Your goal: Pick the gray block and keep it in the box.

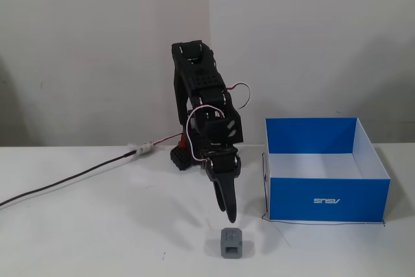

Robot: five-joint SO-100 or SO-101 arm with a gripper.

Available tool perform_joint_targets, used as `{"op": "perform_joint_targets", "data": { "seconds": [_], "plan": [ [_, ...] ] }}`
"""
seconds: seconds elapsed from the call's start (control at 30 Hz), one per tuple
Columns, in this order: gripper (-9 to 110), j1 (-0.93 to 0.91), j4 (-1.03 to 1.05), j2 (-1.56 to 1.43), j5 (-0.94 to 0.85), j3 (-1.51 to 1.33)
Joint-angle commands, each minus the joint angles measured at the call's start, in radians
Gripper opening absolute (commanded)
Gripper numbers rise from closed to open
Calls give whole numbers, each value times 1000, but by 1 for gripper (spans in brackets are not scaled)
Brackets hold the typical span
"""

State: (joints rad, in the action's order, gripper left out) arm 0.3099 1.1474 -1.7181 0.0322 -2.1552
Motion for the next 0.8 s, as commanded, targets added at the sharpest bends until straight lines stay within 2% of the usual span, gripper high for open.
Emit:
{"op": "perform_joint_targets", "data": {
  "seconds": [0.0, 0.43, 0.77],
  "plan": [
    [33, 9, -12, 18, 17, 97],
    [38, -26, -71, 293, 133, 216],
    [32, 6, -54, 399, 152, 295]
  ]
}}
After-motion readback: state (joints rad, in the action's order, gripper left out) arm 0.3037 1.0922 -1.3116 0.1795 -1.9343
